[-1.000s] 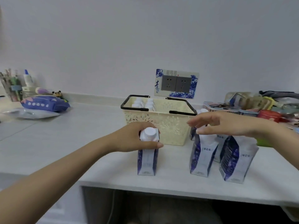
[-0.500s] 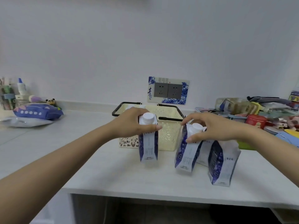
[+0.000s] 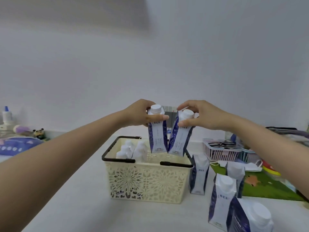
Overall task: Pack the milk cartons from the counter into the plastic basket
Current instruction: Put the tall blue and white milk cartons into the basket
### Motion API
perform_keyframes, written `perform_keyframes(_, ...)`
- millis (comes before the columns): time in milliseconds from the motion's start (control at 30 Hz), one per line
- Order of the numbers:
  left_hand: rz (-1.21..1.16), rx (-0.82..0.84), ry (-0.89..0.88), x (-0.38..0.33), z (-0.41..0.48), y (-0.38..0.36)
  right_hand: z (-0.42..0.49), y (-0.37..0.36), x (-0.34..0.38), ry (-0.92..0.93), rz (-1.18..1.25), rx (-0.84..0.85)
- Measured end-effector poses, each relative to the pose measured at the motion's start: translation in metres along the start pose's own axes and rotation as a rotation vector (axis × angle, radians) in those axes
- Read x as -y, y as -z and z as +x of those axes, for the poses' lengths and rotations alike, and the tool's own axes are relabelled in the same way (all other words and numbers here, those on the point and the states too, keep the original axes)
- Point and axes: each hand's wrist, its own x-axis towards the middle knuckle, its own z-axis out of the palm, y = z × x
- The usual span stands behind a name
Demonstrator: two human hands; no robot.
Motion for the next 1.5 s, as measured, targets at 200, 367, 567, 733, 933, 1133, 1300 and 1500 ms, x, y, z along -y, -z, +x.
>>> perform_keyframes(200,0.086,0.044,-0.003,0.045,0.032,-0.027,0.035,-0.032,-0.04,-0.019,-0.078,0.098)
perform_keyframes(367,0.148,0.09,0.049,0.082,0.041,-0.048,0.05,-0.061,-0.065,-0.04,-0.125,0.171)
perform_keyframes(567,0.49,0.176,0.129,0.104,0.04,-0.066,0.053,-0.092,-0.088,-0.086,-0.107,0.248)
perform_keyframes(733,0.594,0.199,0.135,0.11,0.041,-0.077,0.051,-0.105,-0.098,-0.078,-0.097,0.229)
perform_keyframes(933,0.625,0.238,0.127,0.105,0.04,-0.084,0.05,-0.109,-0.101,-0.08,-0.119,0.208)
perform_keyframes(1133,0.564,0.251,0.118,0.106,0.038,-0.08,0.048,-0.107,-0.103,-0.074,-0.079,0.219)
perform_keyframes(1300,0.442,0.246,0.128,0.107,0.036,-0.073,0.044,-0.102,-0.099,-0.076,-0.058,0.264)
perform_keyframes(1500,0.315,0.168,0.169,0.09,0.026,-0.057,0.025,-0.065,-0.08,-0.085,0.008,0.208)
